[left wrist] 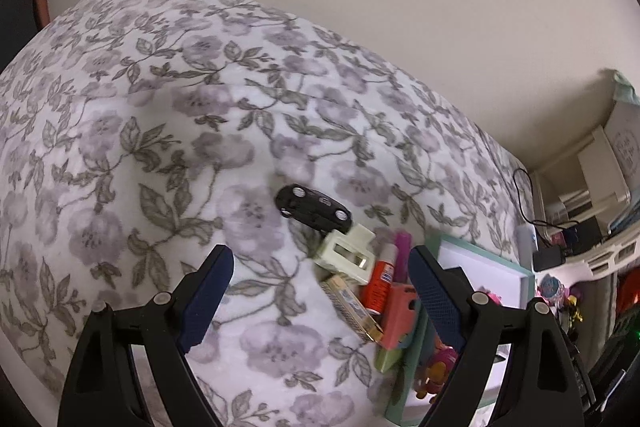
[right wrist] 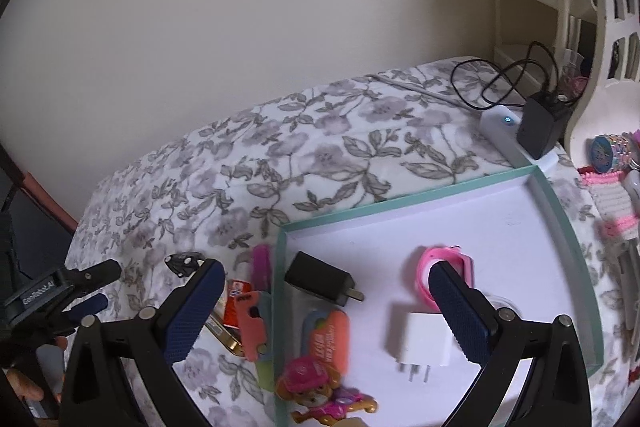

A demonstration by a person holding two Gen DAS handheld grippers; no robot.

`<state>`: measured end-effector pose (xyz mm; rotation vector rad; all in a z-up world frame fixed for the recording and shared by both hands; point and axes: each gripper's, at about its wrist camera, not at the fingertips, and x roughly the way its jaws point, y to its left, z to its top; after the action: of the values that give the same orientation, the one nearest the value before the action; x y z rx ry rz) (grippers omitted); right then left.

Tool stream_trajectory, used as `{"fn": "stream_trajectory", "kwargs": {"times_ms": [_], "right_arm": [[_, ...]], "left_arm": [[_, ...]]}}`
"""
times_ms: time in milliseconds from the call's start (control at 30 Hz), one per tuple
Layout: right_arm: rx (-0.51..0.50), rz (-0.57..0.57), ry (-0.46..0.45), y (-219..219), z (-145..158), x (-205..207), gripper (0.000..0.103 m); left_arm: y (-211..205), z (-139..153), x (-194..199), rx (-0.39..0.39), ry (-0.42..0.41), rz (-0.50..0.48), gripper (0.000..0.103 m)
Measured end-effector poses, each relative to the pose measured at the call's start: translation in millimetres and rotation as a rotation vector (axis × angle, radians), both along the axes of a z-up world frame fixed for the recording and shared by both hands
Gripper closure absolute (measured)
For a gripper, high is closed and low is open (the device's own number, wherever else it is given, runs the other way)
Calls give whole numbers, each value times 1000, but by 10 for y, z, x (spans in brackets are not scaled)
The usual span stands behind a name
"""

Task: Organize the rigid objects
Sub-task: 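Move both open grippers back over the pile of objects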

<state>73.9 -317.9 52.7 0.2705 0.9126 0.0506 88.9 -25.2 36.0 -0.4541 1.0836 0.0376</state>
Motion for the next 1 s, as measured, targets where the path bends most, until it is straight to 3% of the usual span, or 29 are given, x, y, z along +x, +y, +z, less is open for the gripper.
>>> {"fn": "stream_trajectory", "kwargs": {"times_ms": [367,467,1000], "right_arm": [[-17,155,-36,648,-34,177,0],[-32,183,-11,805,-121,242,0],[-78,265,193,1433,-761,540,0]], "left_arm": [[189,-202,167,29,40,38,13],[236,-279,234,19,50,52,5],[474,-623,490,134,171,117,5]]}}
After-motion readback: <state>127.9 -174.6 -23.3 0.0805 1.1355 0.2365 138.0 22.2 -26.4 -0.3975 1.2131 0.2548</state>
